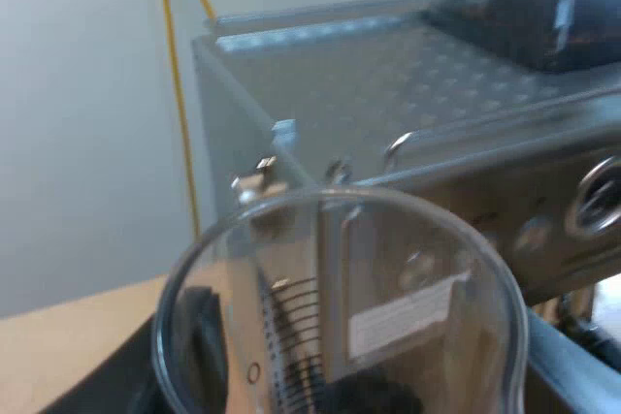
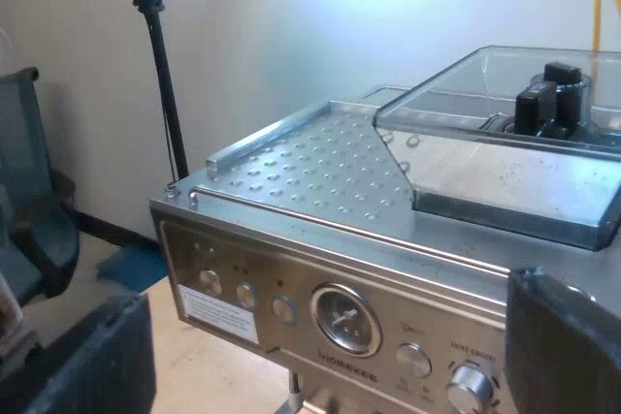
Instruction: Pour the beans into the coffee machine
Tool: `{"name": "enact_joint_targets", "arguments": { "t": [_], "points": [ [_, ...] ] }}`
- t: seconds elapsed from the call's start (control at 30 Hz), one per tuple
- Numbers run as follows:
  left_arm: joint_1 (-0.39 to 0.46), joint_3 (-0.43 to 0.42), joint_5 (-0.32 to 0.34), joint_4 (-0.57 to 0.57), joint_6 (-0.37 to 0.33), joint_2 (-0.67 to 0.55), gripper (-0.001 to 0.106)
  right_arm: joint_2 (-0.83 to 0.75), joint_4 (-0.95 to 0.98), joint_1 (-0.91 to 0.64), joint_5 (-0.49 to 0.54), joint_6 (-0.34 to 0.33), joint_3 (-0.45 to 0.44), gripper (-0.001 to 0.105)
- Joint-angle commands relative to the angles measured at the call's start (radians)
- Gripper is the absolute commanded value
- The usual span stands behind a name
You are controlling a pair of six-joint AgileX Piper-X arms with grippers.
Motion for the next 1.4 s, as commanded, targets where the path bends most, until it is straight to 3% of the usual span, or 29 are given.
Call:
{"name": "enact_joint_targets", "arguments": {
  "t": [0.03,0.17,0.4,0.57,1.1,1.4],
  "points": [
    [-0.014,-0.051,-0.02,0.03,0.003,0.017,0.032,-0.01,-0.067,0.001,0.012,-0.022,-0.008,0.079],
    [-0.013,-0.118,-0.028,0.041,0.044,0.066,0.032,-0.007,-0.144,0.001,0.044,-0.04,-0.008,0.079],
    [-0.028,-0.237,-0.042,0.041,0.044,0.179,0.032,-0.007,-0.184,0.001,0.055,-0.047,-0.008,0.079],
    [-0.084,-0.343,-0.051,0.041,0.044,0.311,0.032,-0.007,-0.183,0.001,0.055,-0.047,-0.008,0.079],
    [-0.095,-0.693,-0.064,0.042,0.044,0.651,0.032,-0.007,-0.151,0.001,0.055,-0.045,-0.008,0.079],
    [-0.206,-0.87,-0.157,0.042,0.148,0.806,0.032,-0.007,-0.143,0.001,0.055,-0.045,-0.008,0.079]
  ]
}}
